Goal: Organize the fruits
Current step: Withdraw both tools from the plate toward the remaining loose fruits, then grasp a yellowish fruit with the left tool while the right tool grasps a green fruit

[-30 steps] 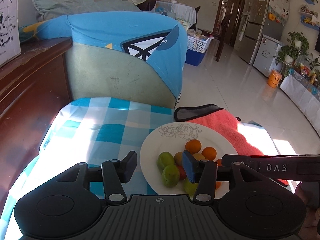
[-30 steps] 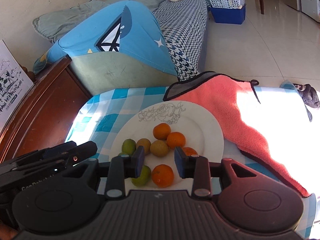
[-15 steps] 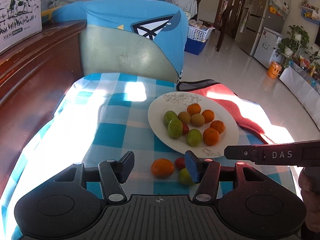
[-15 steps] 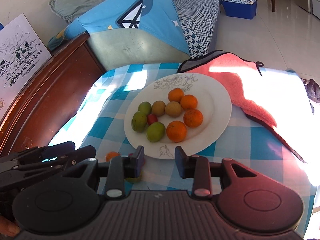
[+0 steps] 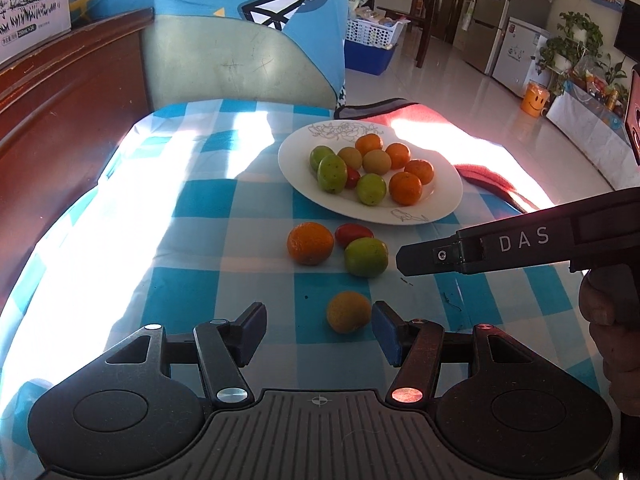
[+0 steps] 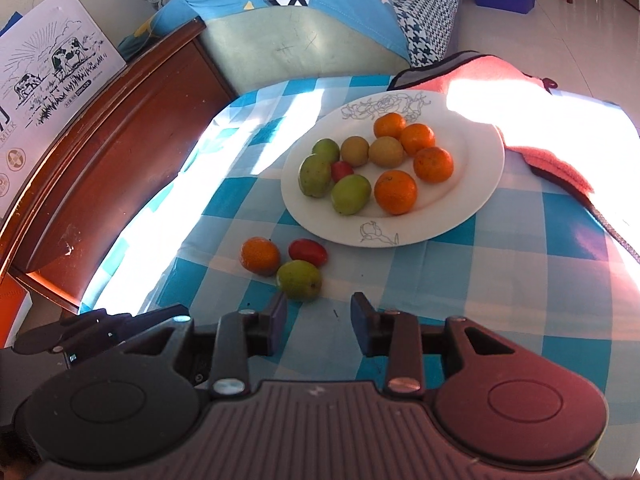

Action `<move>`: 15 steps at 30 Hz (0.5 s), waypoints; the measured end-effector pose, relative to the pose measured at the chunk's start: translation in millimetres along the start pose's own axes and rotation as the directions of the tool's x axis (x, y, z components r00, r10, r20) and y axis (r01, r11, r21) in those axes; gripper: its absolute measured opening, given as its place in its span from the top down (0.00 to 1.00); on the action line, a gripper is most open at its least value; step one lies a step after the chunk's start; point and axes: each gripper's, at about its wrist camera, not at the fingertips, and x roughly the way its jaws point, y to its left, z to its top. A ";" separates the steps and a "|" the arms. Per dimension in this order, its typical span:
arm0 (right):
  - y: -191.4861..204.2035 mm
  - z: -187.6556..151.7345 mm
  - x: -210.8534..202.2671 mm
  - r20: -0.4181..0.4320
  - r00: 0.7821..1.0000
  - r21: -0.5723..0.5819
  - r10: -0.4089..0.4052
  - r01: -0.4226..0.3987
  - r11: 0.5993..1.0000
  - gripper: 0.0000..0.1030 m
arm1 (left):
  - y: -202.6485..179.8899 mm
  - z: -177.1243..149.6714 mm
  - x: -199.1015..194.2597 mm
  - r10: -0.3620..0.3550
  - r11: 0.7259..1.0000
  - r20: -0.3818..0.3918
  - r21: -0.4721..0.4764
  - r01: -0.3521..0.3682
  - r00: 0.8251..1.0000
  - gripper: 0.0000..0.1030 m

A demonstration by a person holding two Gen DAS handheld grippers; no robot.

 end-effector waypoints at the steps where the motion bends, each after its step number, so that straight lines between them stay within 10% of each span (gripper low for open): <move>1: 1.9 0.2 1.9 0.002 1.000 -0.007 0.002 -0.002 1.000 0.64 | 1.3 -1.0 1.0 0.005 1.000 -0.001 -0.001 -0.005 1.000 0.45; 15: 17.4 3.9 33.3 -0.004 0.999 -0.068 -0.035 0.035 0.997 0.64 | 3.0 -8.2 2.8 -0.008 1.000 0.001 0.024 0.008 1.000 0.45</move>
